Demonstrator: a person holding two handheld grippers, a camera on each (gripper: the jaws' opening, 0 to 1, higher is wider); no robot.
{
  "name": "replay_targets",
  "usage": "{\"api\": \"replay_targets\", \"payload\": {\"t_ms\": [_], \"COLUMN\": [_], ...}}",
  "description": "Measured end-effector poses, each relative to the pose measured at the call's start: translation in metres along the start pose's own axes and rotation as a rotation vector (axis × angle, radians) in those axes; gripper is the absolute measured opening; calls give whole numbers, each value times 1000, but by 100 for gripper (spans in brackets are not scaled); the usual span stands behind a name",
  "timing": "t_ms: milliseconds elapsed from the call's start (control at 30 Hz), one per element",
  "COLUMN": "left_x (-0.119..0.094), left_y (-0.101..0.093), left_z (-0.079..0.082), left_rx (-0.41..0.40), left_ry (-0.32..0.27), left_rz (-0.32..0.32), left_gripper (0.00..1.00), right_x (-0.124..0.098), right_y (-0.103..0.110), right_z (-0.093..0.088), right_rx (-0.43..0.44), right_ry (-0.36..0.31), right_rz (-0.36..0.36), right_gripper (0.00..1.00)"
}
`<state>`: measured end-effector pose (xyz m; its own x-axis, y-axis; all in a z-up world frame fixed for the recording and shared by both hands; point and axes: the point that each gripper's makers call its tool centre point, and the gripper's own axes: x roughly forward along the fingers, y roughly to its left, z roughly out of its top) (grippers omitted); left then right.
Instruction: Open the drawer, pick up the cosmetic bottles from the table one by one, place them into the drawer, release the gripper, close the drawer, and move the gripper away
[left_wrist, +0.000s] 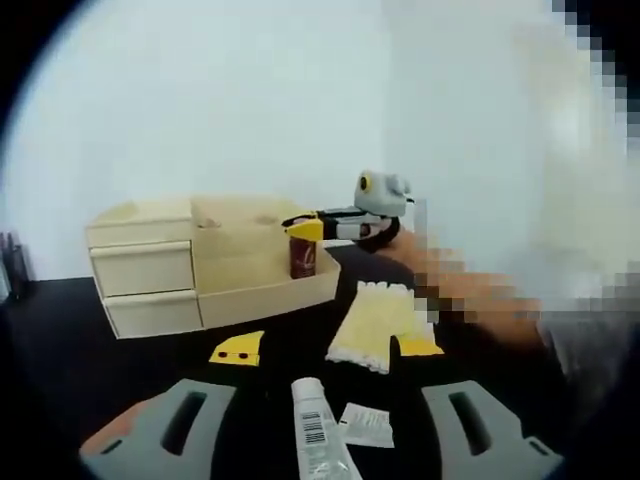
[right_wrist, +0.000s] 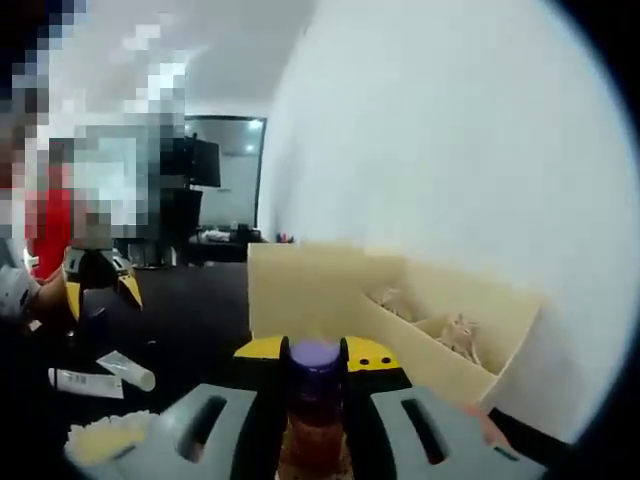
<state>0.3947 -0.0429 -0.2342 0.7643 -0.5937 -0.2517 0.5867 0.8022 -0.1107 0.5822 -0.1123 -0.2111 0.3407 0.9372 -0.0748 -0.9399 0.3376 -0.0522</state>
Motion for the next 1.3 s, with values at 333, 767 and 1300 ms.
{"api": "replay_targets", "payload": {"t_ms": [333, 767, 1300], "left_x": [-4, -3, -3], "left_y": [-15, -13, -11], "left_z": [10, 8, 5], "left_rx": [17, 24, 27], "left_ry": [-23, -13, -6], "left_rz": [-28, -18, -7], "left_gripper": [43, 43, 43], "right_x": [4, 2, -2], "right_y": [-7, 33, 60], "right_z": [-15, -18, -1], "right_rx": [23, 2, -135], "right_ry": [20, 34, 311], "right_rz": [-20, -59, -220], "right_gripper": [17, 17, 32]}}
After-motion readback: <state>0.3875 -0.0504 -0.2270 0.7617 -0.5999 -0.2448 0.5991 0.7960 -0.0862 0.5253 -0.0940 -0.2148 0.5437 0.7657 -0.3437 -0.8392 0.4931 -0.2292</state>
